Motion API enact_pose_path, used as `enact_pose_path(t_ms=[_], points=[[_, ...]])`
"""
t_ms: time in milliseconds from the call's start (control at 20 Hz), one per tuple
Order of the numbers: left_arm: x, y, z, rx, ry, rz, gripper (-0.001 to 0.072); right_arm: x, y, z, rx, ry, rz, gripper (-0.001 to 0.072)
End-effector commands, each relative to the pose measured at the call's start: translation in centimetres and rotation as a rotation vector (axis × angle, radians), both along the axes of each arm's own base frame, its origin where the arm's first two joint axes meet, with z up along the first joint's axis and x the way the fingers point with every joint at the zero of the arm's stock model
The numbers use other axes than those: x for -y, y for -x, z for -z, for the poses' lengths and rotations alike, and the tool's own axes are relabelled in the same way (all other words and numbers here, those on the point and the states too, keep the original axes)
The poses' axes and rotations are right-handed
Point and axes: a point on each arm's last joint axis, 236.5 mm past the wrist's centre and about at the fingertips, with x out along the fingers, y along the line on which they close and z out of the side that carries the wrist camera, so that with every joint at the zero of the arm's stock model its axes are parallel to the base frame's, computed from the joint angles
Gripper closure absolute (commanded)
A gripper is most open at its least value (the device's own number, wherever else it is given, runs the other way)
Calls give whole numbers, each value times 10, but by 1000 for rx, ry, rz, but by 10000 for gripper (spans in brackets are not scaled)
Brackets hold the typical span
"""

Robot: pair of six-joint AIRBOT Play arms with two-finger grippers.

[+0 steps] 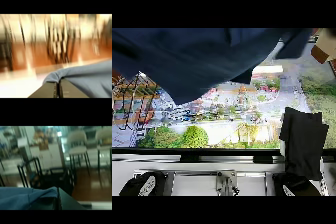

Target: Fold the shirts.

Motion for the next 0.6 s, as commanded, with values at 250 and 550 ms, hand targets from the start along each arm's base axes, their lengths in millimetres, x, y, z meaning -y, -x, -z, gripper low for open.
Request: enact_pose_path(t_ms=[250,550], points=[[16,103,-97,288,5,-31,674,33,95,-132,459,-62,51,638],[0,25,26,-172,-94,-26,674,-4,-31,-61,227,75,94,638]])
